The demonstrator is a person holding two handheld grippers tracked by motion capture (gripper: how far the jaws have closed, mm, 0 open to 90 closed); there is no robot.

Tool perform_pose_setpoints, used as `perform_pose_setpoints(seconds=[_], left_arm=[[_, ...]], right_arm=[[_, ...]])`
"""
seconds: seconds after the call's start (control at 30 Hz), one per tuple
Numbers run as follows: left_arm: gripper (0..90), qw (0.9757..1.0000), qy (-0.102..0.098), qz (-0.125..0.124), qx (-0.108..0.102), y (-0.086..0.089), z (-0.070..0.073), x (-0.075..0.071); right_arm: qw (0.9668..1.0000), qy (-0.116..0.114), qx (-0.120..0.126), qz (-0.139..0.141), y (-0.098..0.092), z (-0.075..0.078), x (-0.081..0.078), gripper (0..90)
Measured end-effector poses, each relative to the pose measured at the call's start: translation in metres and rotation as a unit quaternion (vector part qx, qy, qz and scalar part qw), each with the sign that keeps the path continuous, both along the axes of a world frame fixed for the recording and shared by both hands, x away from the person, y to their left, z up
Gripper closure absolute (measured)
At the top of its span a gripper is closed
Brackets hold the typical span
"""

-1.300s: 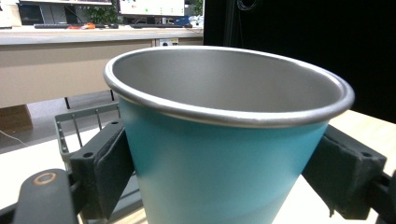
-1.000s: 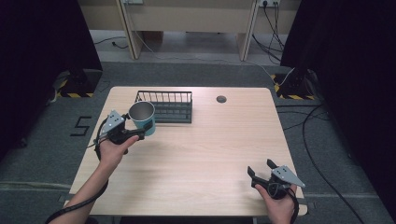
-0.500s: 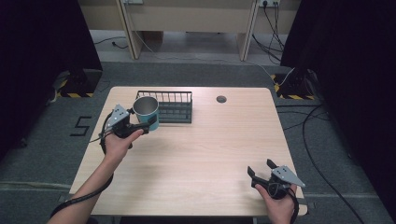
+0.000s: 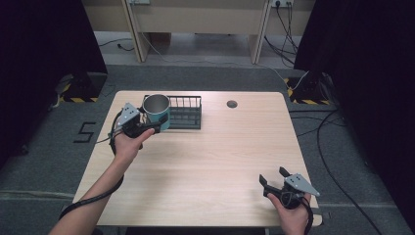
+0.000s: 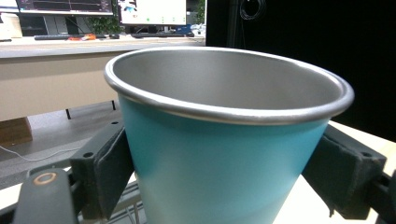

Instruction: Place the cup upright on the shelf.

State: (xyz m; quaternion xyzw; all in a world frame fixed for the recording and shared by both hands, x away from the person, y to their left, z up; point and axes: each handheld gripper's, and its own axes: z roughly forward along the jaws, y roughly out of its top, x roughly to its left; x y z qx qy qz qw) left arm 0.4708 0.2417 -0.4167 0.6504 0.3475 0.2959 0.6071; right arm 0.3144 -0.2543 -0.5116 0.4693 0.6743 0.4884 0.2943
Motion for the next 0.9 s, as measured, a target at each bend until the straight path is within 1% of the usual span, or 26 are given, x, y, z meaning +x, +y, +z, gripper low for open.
perform_pose_setpoints(seconds=[0.13,0.2,0.27,0.33,0.37,0.63,0.9], left_arm=[[15.0,1.0,-0.005,0.002,0.0,-0.002,0.004,0.005],[15.0,1.0,-0.005,0.003,0.001,-0.002,0.005,0.008],[15.0,1.0,-0.005,0.004,0.001,-0.004,0.007,0.011],[15.0,1.0,-0.004,0.004,0.001,-0.005,0.008,0.014],[15.0,1.0,-0.004,0.005,0.001,-0.006,0.008,0.015],[15.0,1.0,-0.001,0.007,0.004,-0.012,0.009,0.025],[15.0,0.9999,0.001,0.009,0.005,-0.016,0.01,0.032]], right_arm=[[1.0,0.0,0.001,0.0,0.0,0.0,0.0,16.0],[1.0,-0.001,-0.002,0.0,0.0,0.0,0.001,16.0],[1.0,0.002,0.001,0.0,0.0,0.0,0.0,16.1],[1.0,0.0,-0.001,0.0,-0.001,0.0,0.0,16.1],[1.0,0.002,0.003,0.001,0.0,0.0,0.0,16.1],[1.0,0.003,0.007,-0.001,0.0,0.0,0.0,16.2],[1.0,0.003,0.004,0.001,0.0,0.0,0.0,16.3]])
